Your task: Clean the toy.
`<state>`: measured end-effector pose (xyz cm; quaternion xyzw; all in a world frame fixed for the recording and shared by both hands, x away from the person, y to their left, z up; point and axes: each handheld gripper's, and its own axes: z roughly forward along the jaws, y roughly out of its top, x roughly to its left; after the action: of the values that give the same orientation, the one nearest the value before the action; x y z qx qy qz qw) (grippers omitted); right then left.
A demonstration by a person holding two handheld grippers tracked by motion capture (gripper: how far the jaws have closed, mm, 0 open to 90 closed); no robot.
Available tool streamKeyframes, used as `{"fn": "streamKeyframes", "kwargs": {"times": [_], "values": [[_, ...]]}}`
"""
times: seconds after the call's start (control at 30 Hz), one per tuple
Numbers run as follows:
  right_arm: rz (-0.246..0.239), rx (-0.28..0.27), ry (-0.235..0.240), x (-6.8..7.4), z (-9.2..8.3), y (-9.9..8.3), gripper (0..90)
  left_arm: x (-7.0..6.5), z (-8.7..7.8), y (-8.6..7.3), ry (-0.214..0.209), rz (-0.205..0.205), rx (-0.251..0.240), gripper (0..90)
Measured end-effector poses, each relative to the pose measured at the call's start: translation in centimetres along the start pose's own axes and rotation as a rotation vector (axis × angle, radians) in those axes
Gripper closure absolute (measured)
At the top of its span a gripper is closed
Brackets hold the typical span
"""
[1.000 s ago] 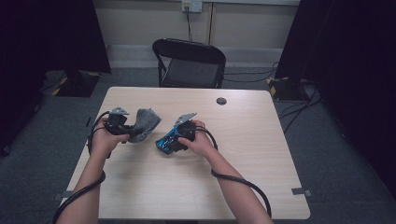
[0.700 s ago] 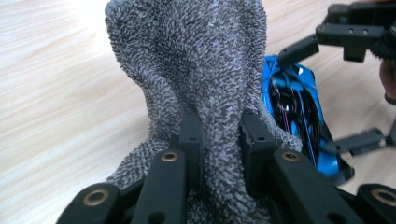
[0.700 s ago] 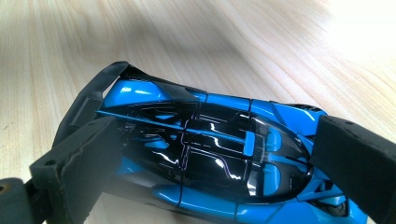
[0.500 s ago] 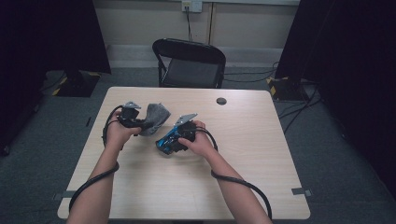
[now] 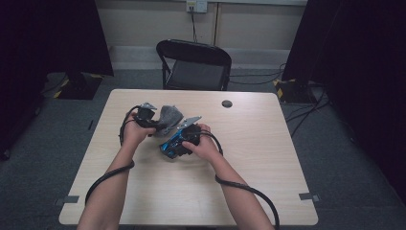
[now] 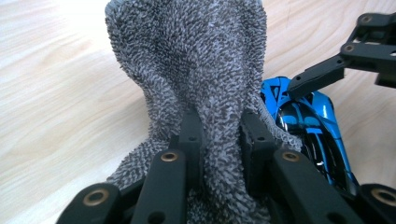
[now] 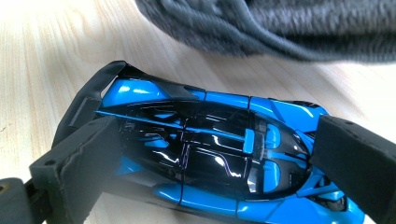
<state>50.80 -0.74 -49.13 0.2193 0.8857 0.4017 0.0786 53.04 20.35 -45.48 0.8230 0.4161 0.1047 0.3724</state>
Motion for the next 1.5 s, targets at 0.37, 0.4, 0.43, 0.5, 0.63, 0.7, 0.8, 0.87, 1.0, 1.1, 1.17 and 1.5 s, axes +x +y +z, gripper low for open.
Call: {"fn": "streamKeyframes", "kwargs": {"times": [0.37, 0.4, 0.43, 0.5, 0.63, 0.7, 0.8, 0.87, 1.0, 1.1, 1.17, 1.5], "values": [[0.001, 0.011, -0.006, 0.1, 0.0, 0.1, 0.9, -0.6, 2.5, 0.3, 0.000, 0.055, 0.053, 73.3], [0.001, 0.012, -0.006, 0.1, 0.0, 0.1, 0.9, -0.5, 2.7, 0.2, 0.003, 0.055, 0.065, 73.3], [0.001, 0.013, -0.006, 0.1, 0.0, 0.2, 0.9, -0.5, 2.9, 0.1, -0.003, 0.054, 0.068, 73.3], [0.001, 0.012, -0.006, 0.1, 0.0, 0.2, 0.9, -0.6, 3.3, -0.2, -0.006, 0.048, 0.067, 73.4], [0.000, 0.019, -0.006, 0.0, 0.0, 0.2, 0.9, -0.6, 3.4, -0.6, -0.014, 0.042, 0.060, 73.8], [0.001, 0.019, -0.006, 0.1, 0.0, 0.2, 0.9, -0.5, 3.4, -0.7, -0.019, 0.030, 0.057, 73.8], [0.001, 0.023, -0.006, 0.1, 0.0, 0.3, 0.9, -0.6, 3.3, -0.8, -0.021, 0.032, 0.056, 73.8], [0.000, 0.025, -0.005, 0.0, 0.0, 0.3, 0.9, -0.7, 3.3, -0.9, -0.022, 0.043, 0.060, 73.9], [0.000, 0.027, -0.004, 0.0, 0.0, 0.3, 0.9, -0.8, 3.1, -1.0, -0.024, 0.046, 0.064, 74.3], [-0.001, 0.030, -0.001, 0.0, 0.0, 0.4, 0.9, -0.8, 3.0, -1.1, -0.025, 0.052, 0.063, 74.3], [-0.003, 0.029, 0.000, 0.0, 0.0, 0.4, 0.9, -0.8, 2.8, -1.3, -0.027, 0.050, 0.062, 74.4], [-0.005, 0.027, 0.002, 0.0, 0.0, 0.3, 0.9, -0.7, 1.6, -2.0, -0.036, 0.069, 0.093, 74.4]]}}
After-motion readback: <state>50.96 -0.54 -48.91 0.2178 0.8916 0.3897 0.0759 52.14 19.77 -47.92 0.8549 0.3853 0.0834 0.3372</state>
